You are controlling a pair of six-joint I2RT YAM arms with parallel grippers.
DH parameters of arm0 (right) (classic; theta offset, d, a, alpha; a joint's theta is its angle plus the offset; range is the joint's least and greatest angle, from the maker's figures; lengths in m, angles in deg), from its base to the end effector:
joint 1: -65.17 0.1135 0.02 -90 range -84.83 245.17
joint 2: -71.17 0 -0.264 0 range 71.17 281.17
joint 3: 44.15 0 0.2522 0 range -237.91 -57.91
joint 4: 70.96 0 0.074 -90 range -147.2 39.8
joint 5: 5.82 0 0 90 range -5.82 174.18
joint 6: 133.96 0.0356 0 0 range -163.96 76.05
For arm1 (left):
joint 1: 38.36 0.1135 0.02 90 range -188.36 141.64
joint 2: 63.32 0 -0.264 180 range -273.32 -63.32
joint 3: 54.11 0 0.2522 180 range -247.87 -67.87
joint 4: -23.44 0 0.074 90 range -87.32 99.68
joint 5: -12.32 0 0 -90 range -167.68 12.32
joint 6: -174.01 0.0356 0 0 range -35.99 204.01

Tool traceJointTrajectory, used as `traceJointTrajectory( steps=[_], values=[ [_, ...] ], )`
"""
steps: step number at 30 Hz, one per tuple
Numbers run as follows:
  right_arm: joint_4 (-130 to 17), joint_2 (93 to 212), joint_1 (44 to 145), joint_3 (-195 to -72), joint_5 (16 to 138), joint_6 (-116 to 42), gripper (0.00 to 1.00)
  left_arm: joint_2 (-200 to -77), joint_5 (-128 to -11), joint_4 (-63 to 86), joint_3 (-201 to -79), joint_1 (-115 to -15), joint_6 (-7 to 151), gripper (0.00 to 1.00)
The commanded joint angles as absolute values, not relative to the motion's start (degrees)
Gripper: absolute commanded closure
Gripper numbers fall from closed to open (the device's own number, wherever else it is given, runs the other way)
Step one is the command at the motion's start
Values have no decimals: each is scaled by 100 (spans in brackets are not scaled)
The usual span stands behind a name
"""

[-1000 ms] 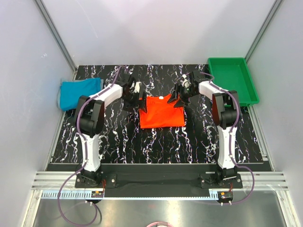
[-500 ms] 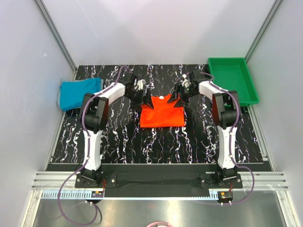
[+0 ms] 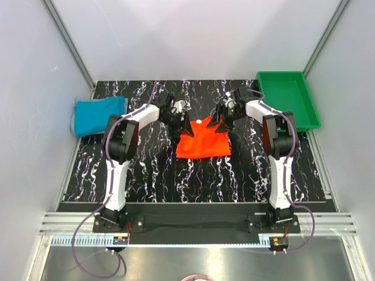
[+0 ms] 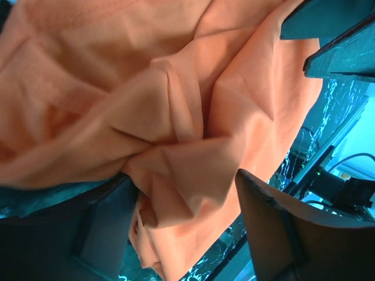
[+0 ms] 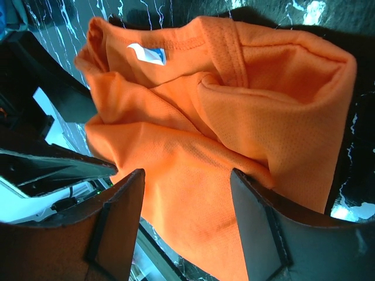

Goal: Fold and stack the t-shirts
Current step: Neatly place the folded tshirt to the corner

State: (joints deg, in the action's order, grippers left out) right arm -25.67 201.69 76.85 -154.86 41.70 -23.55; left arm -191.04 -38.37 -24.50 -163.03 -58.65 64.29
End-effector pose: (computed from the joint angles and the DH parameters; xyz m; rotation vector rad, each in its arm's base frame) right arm 0.4564 0.1189 0.1378 -0.0255 2.7076 1.1724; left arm 0.4240 -0.1808 0.1478 0.2184 2.7815 -1.1298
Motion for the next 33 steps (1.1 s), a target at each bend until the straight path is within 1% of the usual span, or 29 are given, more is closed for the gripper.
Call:
traceJointTrajectory(
  steps=[1,4,5,7,8,9,10,11,12,19,25,33],
  values=[
    [-2661,20275,7773,-15652,4314,-2339,32,-19393,-3875,-2399,-16262,-6024,6433,30],
    [-2661,20266,7773,-15644,4323,-2348,32,-19393,-3892,-2364,-16279,-6033,6459,40],
    [-2662,20283,7773,-15644,4322,-2348,32,-19402,-3857,-2364,-16280,-6033,6485,47],
    [-2662,20283,7773,-15644,4340,-2348,32,-19384,-3848,-2355,-16245,-6024,6494,55],
    [-2662,20275,7773,-15644,4340,-2356,32,-19367,-3857,-2355,-16236,-6016,6494,68],
    [-2653,20274,7782,-15652,4340,-2348,32,-19349,-3857,-2372,-16218,-6007,6520,76],
    [-2653,20266,7782,-15652,4349,-2382,32,-19288,-4005,-2416,-16227,-5998,6555,89],
    [-2644,20248,7782,-15661,4358,-2400,32,-19235,-4120,-2460,-16227,-5989,6573,97],
    [-2609,20239,7782,-15670,4375,-2427,32,-19174,-4190,-2547,-16236,-5937,6599,100],
    [-2416,19994,7730,-15871,4367,-2646,32,-18375,-5069,-2970,-16209,-5489,7222,100],
    [-2380,19563,7598,-16153,4445,-2831,31,-17847,-5481,-3268,-16130,-5058,7811,100],
    [-2372,19475,7475,-16057,4472,-2796,31,-17302,-5896,-3576,-16103,-4461,8549,100]
  ],
)
